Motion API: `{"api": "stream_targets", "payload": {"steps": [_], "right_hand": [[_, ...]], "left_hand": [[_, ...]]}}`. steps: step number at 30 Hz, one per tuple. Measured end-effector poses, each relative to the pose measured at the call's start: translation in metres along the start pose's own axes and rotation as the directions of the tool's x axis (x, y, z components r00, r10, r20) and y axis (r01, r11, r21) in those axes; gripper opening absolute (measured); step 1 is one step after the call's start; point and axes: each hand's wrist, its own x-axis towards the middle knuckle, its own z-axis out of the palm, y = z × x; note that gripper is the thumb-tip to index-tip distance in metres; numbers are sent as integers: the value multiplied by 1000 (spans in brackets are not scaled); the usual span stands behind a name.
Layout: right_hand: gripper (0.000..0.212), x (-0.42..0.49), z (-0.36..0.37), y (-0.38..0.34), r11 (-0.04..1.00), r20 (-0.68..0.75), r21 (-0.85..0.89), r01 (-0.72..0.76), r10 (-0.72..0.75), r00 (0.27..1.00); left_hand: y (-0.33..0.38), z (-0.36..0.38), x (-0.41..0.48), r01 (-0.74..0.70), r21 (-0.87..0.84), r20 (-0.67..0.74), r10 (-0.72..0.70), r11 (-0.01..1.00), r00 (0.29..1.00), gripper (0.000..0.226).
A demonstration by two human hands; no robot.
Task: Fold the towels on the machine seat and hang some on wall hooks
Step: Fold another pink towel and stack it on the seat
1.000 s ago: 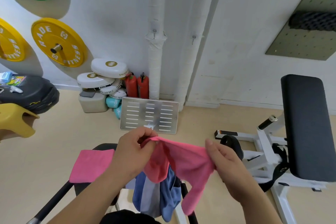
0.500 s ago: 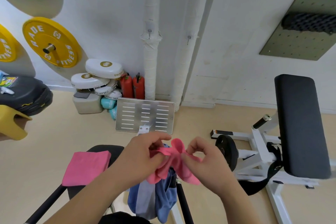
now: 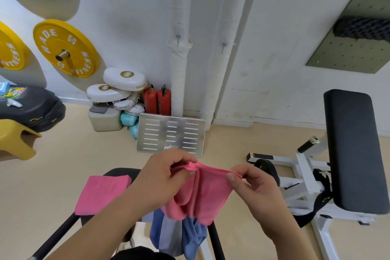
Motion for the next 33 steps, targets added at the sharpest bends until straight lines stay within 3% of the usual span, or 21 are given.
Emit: {"api": "stream_targets", "payload": {"steps": [5, 8, 10, 18, 23, 28, 33], "right_hand": [[16, 2, 11, -10, 976, -120, 219, -7, 34, 992], [16, 4, 9, -5, 986, -277, 166, -17, 63, 959], [15, 2, 7, -2, 991, -302, 128, -25, 63, 951], [24, -11, 43, -15, 999, -144, 52, -14, 21, 989], [20, -16, 46, -9, 999, -190, 12, -43, 45, 981], [19, -18, 44, -10, 981, -254, 190, -38, 86, 963], [38, -19, 41, -14, 984, -192, 180, -22, 57, 980]], "left_hand": [[14, 3, 9, 127, -136, -116, -143, 983, 983, 33], [7, 0, 13, 276, -280, -287, -354, 920, 890, 12], [3, 0, 11, 309, -352, -314, -422, 884, 850, 8], [46, 40, -9, 174, -366, -112, -229, 914, 967, 18], [44, 41, -17, 150, -360, -138, -212, 921, 967, 26], [49, 41, -24, 164, -332, -89, -204, 929, 975, 33], [45, 38, -24, 195, -387, -95, -249, 901, 964, 26]]}}
